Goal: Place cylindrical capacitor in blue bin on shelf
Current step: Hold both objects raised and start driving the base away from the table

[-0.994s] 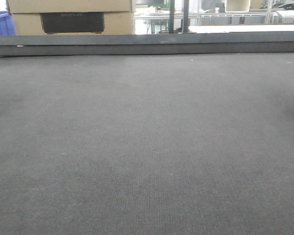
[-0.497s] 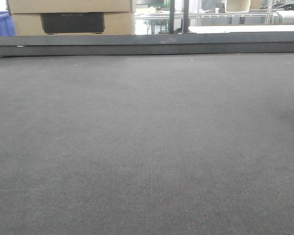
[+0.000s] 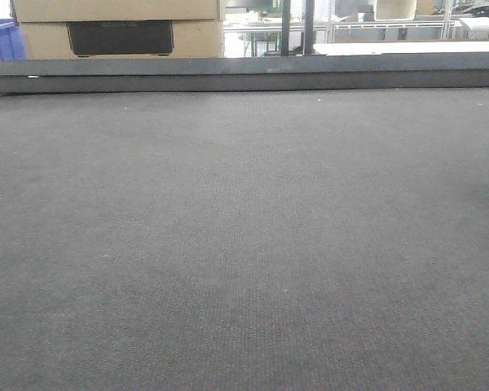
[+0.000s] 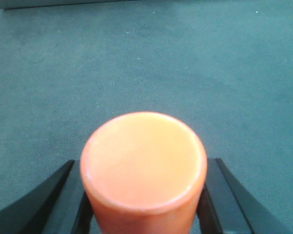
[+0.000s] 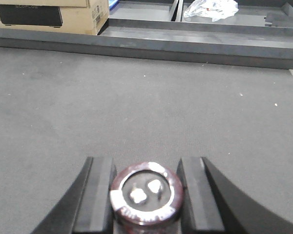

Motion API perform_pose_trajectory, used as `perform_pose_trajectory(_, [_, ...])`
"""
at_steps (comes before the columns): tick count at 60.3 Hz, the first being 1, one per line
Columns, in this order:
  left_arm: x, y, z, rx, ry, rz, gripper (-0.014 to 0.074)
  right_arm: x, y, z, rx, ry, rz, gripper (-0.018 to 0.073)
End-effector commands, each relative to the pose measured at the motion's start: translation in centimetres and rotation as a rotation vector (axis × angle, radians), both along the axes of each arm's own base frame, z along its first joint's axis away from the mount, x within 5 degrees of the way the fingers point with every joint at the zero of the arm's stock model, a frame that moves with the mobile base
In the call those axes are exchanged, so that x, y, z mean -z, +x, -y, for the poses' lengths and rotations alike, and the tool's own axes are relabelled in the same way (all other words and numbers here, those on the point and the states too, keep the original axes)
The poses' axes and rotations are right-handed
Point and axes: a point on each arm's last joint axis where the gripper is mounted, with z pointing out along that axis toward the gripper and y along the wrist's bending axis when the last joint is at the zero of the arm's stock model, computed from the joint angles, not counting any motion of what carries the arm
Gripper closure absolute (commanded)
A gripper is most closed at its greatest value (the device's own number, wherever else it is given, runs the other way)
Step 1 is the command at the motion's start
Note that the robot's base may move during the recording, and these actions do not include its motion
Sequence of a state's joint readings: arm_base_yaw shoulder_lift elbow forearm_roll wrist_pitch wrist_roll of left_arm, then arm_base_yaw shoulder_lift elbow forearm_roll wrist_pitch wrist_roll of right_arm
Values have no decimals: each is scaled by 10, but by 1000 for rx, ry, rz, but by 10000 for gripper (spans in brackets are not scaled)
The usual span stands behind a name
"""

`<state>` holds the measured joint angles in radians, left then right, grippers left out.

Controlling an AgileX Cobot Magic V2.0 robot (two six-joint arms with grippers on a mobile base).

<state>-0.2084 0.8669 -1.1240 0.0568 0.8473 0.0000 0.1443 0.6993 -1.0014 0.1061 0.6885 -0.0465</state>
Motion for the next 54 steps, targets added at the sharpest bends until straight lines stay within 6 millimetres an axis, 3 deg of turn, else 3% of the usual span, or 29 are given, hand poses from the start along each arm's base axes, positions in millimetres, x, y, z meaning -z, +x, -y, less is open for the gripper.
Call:
perform_pose_trajectory(1, [-4, -2, 1, 9, -5, 20, 707, -4, -1, 0, -3, -5, 27, 622])
perform_pose_trajectory(54, [-5, -1, 1, 9, -7, 33, 707, -3, 0, 0, -3, -5, 24, 622])
